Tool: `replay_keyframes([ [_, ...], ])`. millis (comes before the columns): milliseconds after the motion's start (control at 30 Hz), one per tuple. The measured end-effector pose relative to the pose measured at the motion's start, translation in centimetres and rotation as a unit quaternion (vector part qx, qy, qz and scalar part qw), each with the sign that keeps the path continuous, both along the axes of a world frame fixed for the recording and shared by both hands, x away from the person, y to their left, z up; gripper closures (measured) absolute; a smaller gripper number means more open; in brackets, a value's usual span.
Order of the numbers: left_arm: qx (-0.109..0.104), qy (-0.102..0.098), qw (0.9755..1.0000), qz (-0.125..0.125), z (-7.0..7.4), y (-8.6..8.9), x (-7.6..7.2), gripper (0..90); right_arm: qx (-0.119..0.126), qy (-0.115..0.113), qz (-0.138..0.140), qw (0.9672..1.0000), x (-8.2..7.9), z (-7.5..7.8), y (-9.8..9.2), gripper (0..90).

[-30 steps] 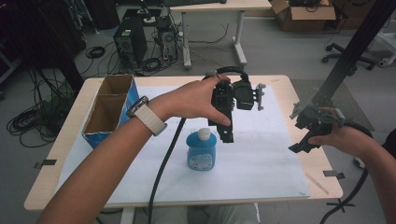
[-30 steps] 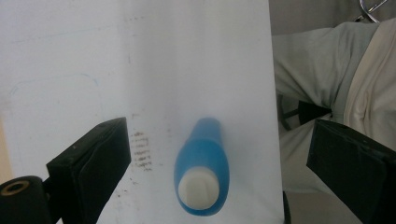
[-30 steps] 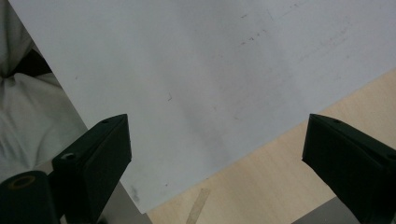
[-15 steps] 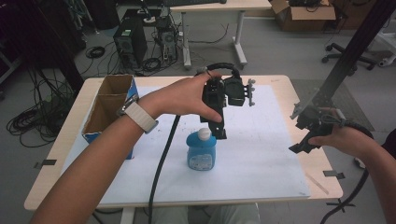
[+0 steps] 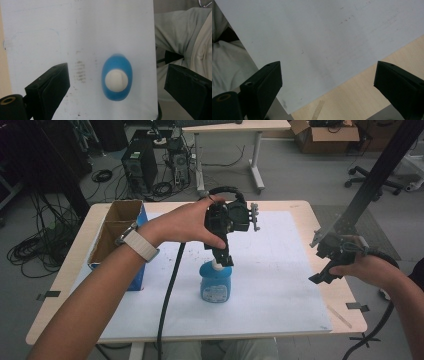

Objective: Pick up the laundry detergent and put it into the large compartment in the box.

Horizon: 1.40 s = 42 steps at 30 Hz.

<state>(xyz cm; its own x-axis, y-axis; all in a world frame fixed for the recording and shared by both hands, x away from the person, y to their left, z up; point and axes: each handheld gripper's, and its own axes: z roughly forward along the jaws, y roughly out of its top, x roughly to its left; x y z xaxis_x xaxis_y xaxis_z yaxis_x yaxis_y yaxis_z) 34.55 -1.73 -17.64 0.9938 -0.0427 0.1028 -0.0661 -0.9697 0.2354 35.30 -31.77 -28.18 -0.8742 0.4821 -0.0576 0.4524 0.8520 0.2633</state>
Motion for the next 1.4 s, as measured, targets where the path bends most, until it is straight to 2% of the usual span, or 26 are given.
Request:
replay_keyframes([
  [267, 0.005, 0.001, 1.0, 0.003, -1.2, 0.9, 0.3, 6.3, -0.002, -0.002, -0.004, 1.0, 0.0, 0.2, 0.0, 7.6],
  [700, 0.015, 0.001, 0.9999, 0.004, -3.4, 1.2, 0.3, 6.4, -0.001, -0.003, -0.004, 1.0, -0.1, 0.2, 0.1, 7.6],
  [833, 0.014, -0.008, 0.9999, 0.0, -4.0, 1.2, 0.3, 6.6, 0.0, -0.003, -0.004, 1.0, -0.1, 0.1, 0.1, 7.6],
  [1400, 0.015, -0.005, 0.9999, 0.005, -6.3, 1.7, 0.1, 6.3, 0.003, -0.004, -0.008, 1.0, -0.1, -0.1, -0.2, 7.2],
])
